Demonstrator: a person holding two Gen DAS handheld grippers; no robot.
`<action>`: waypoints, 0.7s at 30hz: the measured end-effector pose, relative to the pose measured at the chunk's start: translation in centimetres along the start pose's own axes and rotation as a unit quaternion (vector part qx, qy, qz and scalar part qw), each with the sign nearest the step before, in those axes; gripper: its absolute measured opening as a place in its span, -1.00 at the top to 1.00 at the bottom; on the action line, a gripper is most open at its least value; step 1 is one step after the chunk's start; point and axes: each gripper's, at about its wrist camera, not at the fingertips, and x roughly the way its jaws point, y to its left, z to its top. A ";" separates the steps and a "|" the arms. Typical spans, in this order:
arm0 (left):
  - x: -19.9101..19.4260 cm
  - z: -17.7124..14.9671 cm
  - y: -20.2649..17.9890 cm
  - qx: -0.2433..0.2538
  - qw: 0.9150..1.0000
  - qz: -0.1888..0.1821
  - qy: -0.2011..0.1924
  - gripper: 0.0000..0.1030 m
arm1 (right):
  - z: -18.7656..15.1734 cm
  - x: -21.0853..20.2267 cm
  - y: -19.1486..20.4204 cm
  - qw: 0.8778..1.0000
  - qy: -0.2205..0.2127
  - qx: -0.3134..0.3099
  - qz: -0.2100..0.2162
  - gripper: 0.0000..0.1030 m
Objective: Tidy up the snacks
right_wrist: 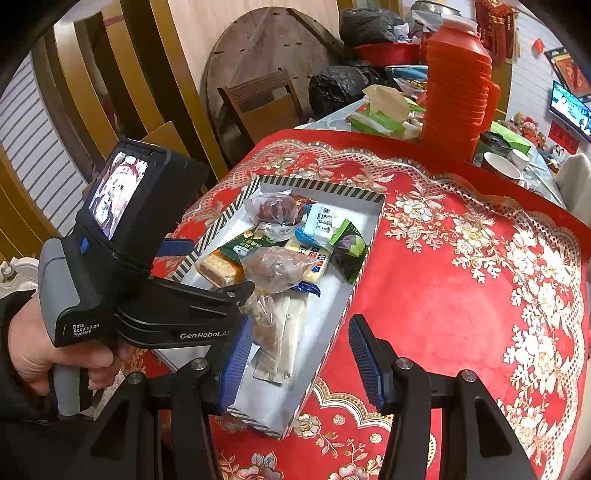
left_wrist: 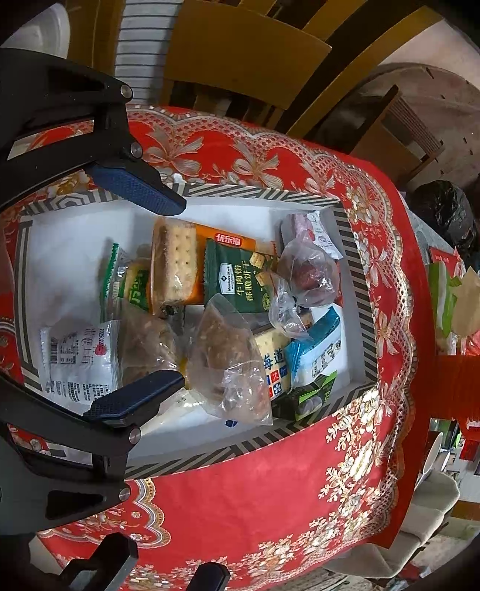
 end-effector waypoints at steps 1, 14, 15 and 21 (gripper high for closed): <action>0.0 -0.1 0.0 -0.002 1.000 0.001 0.001 -0.67 | -0.1 0.0 0.0 1.000 0.000 -0.001 0.001 -0.01; -0.5 -0.5 -0.4 -0.019 1.000 0.011 0.005 -0.67 | -0.3 -0.3 -0.5 1.000 0.001 -0.019 0.021 -0.01; -0.5 -0.5 -0.4 -0.020 1.000 0.009 0.006 -0.67 | -0.3 -0.3 -0.6 1.000 0.001 -0.019 0.022 -0.01; -0.6 -0.6 -0.8 -0.026 1.000 0.009 0.001 -0.67 | -0.5 -0.6 -1.2 0.999 0.001 -0.021 0.026 -0.01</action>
